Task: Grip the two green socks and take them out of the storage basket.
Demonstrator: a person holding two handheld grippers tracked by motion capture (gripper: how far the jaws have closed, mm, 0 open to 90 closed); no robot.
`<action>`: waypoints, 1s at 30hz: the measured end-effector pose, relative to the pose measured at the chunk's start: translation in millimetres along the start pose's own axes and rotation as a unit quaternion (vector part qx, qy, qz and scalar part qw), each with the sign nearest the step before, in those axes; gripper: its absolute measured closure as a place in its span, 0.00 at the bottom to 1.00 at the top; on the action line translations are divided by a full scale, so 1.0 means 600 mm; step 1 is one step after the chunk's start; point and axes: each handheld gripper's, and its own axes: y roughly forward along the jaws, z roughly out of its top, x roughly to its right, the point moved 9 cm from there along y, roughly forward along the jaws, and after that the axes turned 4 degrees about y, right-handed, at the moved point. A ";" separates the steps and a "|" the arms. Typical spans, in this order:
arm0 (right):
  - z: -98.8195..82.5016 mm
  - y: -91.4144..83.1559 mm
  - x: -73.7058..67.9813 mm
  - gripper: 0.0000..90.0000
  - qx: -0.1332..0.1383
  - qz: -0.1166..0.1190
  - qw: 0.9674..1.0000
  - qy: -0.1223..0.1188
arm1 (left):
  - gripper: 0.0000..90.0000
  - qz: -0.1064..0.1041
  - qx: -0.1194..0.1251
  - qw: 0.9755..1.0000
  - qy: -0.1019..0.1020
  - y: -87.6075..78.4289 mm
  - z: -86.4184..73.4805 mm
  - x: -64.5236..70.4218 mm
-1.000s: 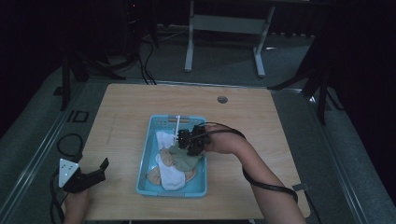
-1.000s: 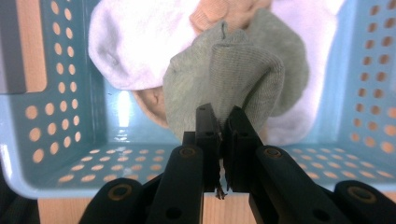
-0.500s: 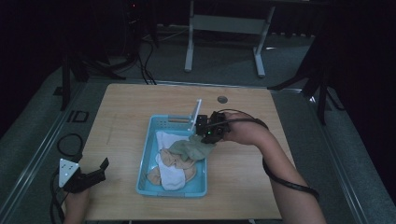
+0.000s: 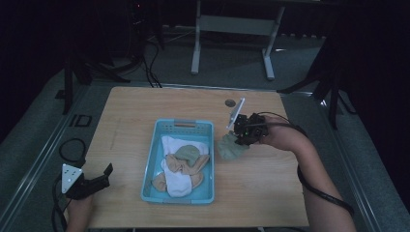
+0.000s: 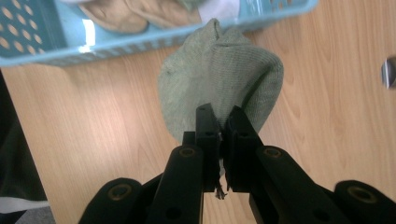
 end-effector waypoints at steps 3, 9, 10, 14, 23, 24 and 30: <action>-0.021 0.010 0.010 0.95 0.000 0.000 1.000 0.014 | 0.00 0.001 0.001 1.000 0.002 0.000 0.000 0.001; -0.061 0.043 0.026 0.95 0.001 0.008 0.999 0.046 | 0.00 0.002 0.003 1.000 0.004 -0.001 0.001 0.001; -0.067 0.051 0.027 0.95 0.000 0.013 0.999 0.049 | 0.00 0.002 0.004 1.000 0.004 -0.001 0.001 0.001; -0.093 0.085 0.032 0.95 -0.020 0.020 0.997 0.066 | 0.00 0.000 0.006 1.000 0.005 -0.002 0.001 0.002; -0.128 0.165 0.033 0.94 -0.050 0.038 0.994 0.088 | 0.00 -0.002 0.009 1.000 0.003 -0.003 0.001 0.001; -0.131 0.170 0.035 0.95 -0.052 0.037 0.994 0.090 | 0.00 -0.001 0.008 1.000 0.003 -0.003 0.001 0.001; -0.141 0.189 0.040 0.92 -0.058 0.038 0.993 0.100 | 0.00 -0.001 0.007 1.000 0.004 -0.003 0.001 0.002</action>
